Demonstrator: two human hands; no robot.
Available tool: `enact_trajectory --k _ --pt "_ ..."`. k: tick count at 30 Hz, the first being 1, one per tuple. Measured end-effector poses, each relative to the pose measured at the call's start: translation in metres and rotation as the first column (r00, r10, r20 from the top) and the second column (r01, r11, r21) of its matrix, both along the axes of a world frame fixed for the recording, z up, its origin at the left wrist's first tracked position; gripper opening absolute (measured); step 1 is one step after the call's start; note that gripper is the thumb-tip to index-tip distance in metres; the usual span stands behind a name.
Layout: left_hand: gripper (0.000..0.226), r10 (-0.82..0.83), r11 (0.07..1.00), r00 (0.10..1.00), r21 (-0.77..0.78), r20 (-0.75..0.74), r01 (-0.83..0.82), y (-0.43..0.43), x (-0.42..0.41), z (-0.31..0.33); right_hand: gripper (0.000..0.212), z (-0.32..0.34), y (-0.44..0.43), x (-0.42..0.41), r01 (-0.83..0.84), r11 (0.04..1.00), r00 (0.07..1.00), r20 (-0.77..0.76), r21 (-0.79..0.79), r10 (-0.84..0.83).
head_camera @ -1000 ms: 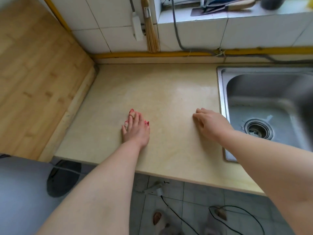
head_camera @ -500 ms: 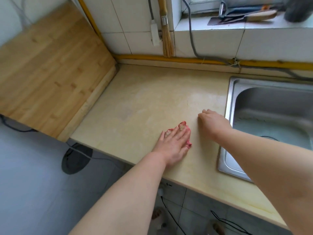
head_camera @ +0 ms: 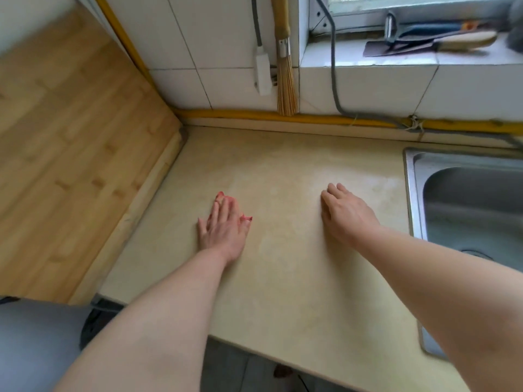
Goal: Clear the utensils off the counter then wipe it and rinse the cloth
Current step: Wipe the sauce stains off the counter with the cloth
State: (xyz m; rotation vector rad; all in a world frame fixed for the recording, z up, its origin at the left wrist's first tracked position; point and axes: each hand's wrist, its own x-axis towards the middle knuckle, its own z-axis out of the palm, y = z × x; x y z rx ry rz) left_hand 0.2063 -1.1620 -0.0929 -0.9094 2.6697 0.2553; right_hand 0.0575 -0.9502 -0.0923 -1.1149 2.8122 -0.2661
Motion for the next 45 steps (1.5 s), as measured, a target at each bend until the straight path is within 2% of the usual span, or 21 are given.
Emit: enact_trajectory --k 8,12,15,18,24,27,30,33,38,45 --pt "0.065 0.098 0.994 0.991 -0.044 -0.093 -0.102 -0.096 -0.065 -0.006 0.034 0.002 -0.013 -0.017 0.042 0.998 0.999 0.030 0.053 -0.043" --pt "0.065 0.073 0.996 0.991 -0.049 -0.113 -0.079 -0.103 -0.104 -0.007 0.046 0.006 -0.014 -0.019 0.068 0.994 0.991 0.107 0.085 -0.077" --pt "0.064 -0.027 0.998 0.994 -0.056 -0.104 0.021 -0.083 -0.130 -0.005 0.048 0.009 -0.015 -0.022 0.065 0.995 0.982 0.173 0.070 -0.076" --pt "0.063 -0.154 0.986 0.982 -0.074 -0.112 0.147 -0.055 -0.149 -0.005 0.040 0.016 -0.005 -0.028 0.110 0.993 0.966 0.239 -0.046 -0.096" --pt "0.064 -0.334 0.942 0.935 -0.066 -0.122 0.328 0.022 -0.177 -0.003 0.044 0.023 0.061 -0.034 0.383 0.921 0.920 0.124 -0.076 -0.372" --pt "0.065 -0.410 0.912 0.901 -0.054 -0.140 0.406 0.065 -0.188 -0.004 0.043 0.021 0.103 -0.039 0.419 0.904 0.908 0.066 -0.082 -0.414" --pt "0.065 -0.457 0.889 0.877 -0.033 -0.146 0.457 0.104 -0.197 -0.005 0.045 0.023 0.134 -0.043 0.447 0.893 0.892 0.102 -0.057 -0.440" --pt "0.066 -0.510 0.856 0.846 0.001 -0.154 0.516 0.142 -0.199 -0.004 0.044 0.024 0.156 -0.038 0.380 0.924 0.919 0.125 -0.032 -0.374" --pt "0.064 -0.581 0.805 0.797 0.028 -0.167 0.593 0.198 -0.175 -0.004 0.036 0.022 0.181 -0.025 0.161 0.987 0.980 0.119 -0.009 -0.159" --pt "0.063 -0.476 0.874 0.865 0.025 -0.161 0.486 0.245 -0.107 -0.004 0.040 0.032 0.185 -0.020 0.027 0.998 0.994 0.103 0.053 -0.033"
